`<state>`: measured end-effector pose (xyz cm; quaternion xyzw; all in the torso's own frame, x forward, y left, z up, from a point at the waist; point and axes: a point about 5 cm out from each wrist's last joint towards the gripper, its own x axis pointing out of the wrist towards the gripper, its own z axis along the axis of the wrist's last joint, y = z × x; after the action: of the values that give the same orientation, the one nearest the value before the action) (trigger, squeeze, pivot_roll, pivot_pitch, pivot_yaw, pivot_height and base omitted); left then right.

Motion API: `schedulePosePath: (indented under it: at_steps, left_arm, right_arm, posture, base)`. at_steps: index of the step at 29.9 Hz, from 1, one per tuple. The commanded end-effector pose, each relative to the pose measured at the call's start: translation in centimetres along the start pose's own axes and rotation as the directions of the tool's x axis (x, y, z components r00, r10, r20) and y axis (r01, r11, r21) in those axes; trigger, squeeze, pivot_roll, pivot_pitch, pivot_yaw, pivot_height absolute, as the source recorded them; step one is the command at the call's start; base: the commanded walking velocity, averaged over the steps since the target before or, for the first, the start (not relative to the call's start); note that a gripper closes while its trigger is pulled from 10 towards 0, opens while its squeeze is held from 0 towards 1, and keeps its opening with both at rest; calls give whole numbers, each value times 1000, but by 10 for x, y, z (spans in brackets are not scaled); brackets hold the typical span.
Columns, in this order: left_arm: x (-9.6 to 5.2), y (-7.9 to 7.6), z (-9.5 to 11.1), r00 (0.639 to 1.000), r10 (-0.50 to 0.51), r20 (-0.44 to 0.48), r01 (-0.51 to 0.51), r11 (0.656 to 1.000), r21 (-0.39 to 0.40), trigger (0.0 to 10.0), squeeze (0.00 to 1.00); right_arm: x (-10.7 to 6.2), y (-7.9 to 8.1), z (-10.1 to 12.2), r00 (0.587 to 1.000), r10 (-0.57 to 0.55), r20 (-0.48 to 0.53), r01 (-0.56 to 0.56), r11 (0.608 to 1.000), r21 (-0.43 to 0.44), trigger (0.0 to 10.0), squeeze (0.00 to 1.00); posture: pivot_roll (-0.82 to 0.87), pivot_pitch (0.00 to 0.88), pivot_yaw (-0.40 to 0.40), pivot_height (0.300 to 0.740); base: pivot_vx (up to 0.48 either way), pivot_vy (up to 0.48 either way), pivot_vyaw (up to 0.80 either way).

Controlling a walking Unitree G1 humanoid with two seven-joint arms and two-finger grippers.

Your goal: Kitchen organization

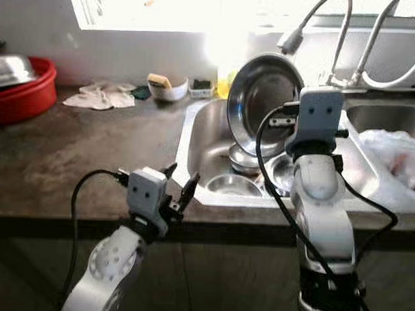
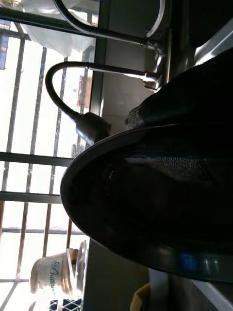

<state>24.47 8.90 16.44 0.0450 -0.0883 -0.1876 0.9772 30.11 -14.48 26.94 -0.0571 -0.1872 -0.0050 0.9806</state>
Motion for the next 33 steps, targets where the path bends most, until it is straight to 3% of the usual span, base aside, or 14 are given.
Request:
schedulePosePath:
  at_steps: [1, 6, 10, 12, 19, 22, 23, 24, 25, 26, 29, 33]
  left_arm:
    - [3, -6, 4, 1000, -12, 16, 12, 1000, -22, 10000, 0]
    - [3, -6, 2, 1000, 0, -6, -1, 998, -55, 10000, 0]
    - [2, -6, 1, 1000, 7, -2, -7, 999, -50, 10000, 0]
    - [1, -6, 2, 1000, 12, -5, -12, 998, -54, 10000, 0]
    - [-1, -6, 3, 1000, 20, -11, -20, 998, -56, 10000, 0]
    - [-4, -7, 3, 1000, 21, -14, -22, 998, -59, 10000, 0]
    - [-4, -8, 3, 1000, 21, -17, -22, 998, -60, 10000, 0]
    - [-5, -8, 3, 1000, 22, -19, -23, 998, -60, 10000, 0]
    - [-6, -7, 3, 1000, 23, -20, -25, 998, -60, 10000, 0]
    - [-6, -7, 3, 999, 24, -21, -25, 998, -60, 10000, 0]
    - [-7, -7, 3, 999, 25, -23, -27, 998, -59, 10000, 0]
    - [-8, -6, 3, 999, 28, -28, -30, 998, -60, 10000, 0]
  right_arm:
    - [4, -11, -4, 998, -32, -46, 31, 999, -28, 10000, 0]
    - [11, -18, -18, 988, -69, -141, 58, 995, -77, 10000, 0]
    - [20, -16, -30, 973, -53, -223, 40, 997, -64, 10000, 0]
    - [29, -15, -43, 950, -26, -310, 13, 999, -43, 10000, 0]
    - [50, -10, -63, 916, 9, -401, 0, 1000, 22, 10000, 0]
    - [54, -9, -75, 880, 11, -475, 3, 1000, 29, 10000, 0]
    - [54, -9, -79, 868, 11, -497, 0, 1000, 22, 10000, 63]
    - [55, -10, -81, 858, 11, -513, -4, 1000, 14, 10000, 63]
    - [55, -9, -87, 836, 19, -548, 5, 999, 43, 10000, 882]
    - [55, -10, -92, 822, 15, -570, 14, 999, 47, 10000, 1000]
    - [54, -11, -101, 788, 13, -616, 28, 998, 56, 10000, 1000]
    - [55, -11, -103, 791, 9, -611, 32, 998, 56, 10000, 1000]
  posture:
    - [69, 33, -16, 740]
    - [70, 42, -19, 740]
    - [68, 49, -20, 740]
    - [74, 55, -25, 740]
    - [87, 81, -34, 740]
    - [91, 88, -35, 740]
    - [96, 94, -34, 740]
    - [96, 94, -34, 740]
    - [95, 98, -36, 740]
    - [97, 103, -34, 740]
    - [102, 109, -35, 740]
    - [103, 113, -34, 740]
  base:
    - [412, 0, 0]
    - [303, 0, 0]
    - [0, 0, 0]
    - [0, 0, 0]
    - [0, 0, 0]
    - [0, 0, 0]
    - [0, 0, 0]
    - [0, 0, 0]
    - [0, 0, 0]
    - [0, 0, 0]
    - [0, 0, 0]
    - [0, 0, 0]
